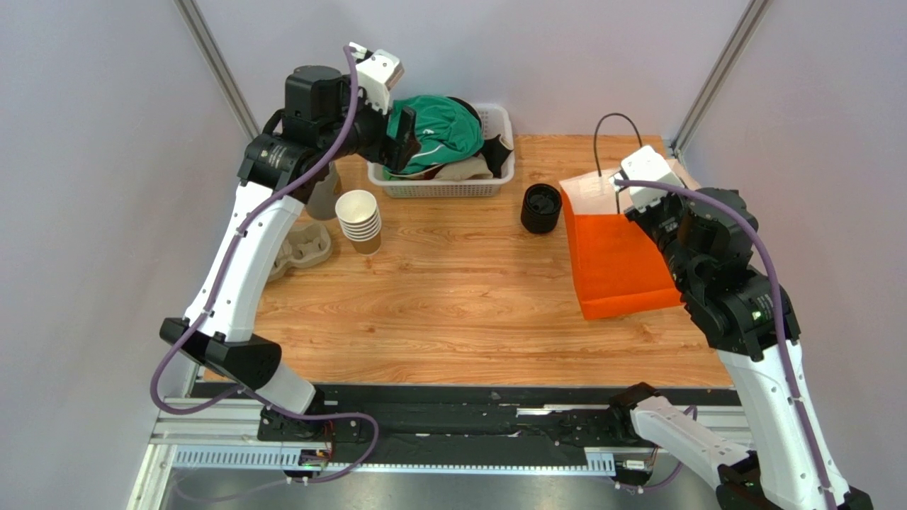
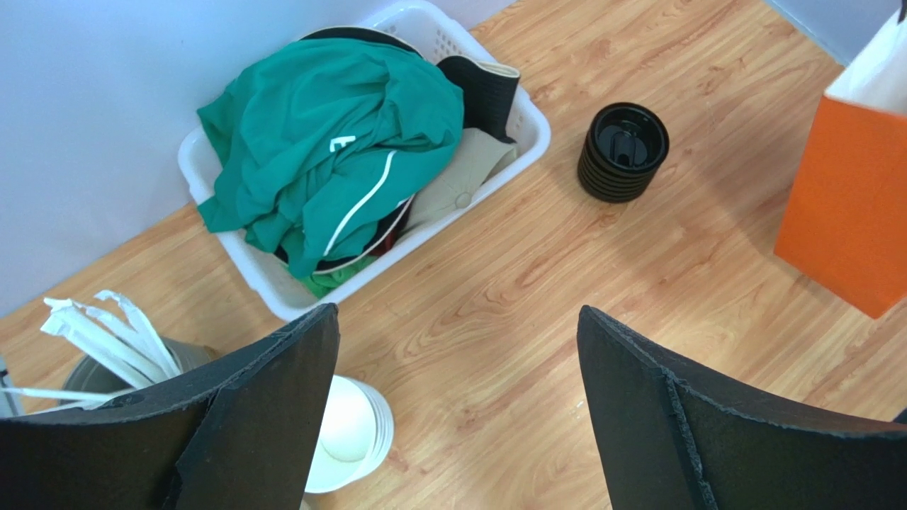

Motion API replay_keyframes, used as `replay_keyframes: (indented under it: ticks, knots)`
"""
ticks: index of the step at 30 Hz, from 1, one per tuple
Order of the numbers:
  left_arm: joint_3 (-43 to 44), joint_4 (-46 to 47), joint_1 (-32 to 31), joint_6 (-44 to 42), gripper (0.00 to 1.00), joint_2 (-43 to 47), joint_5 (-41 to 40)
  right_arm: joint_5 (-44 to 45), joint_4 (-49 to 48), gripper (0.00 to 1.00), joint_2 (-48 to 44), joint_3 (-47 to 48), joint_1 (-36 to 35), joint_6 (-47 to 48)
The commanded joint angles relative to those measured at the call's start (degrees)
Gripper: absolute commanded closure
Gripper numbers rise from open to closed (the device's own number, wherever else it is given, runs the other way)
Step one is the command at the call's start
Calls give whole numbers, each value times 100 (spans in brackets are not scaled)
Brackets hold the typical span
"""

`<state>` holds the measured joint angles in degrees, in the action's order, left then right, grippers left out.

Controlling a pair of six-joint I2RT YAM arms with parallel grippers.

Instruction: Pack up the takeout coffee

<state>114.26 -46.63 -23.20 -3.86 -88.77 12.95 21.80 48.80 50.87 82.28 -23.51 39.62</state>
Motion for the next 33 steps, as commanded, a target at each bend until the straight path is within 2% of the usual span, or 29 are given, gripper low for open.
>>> replay_keyframes:
  ticks: [1,6,10,14,20,24,30,33]
  knots:
    - [-131,-13,79,-62,9,431,-64,544,-879,100,247,-194,538,90]
    - [-518,49,342,-36,9,685,-3,317,-1601,100,853,-257,1347,-67]
    - [-825,110,606,-19,9,870,102,-219,-2031,100,1398,-107,1963,-200]
    - [-984,146,852,-19,9,1037,181,-466,-2322,100,1855,183,2061,-226]
    - [-1125,190,1001,-19,9,1160,217,-739,-2735,100,1918,376,2061,-314]
    - [-1177,251,1046,34,9,1169,304,-546,-3077,100,2128,350,2061,-244]
    - [-1204,295,1054,122,9,1125,384,-159,-4131,100,2550,139,2183,-357]
    - [-1248,304,1054,122,9,1186,410,-132,-4229,100,2682,-53,2289,-507]
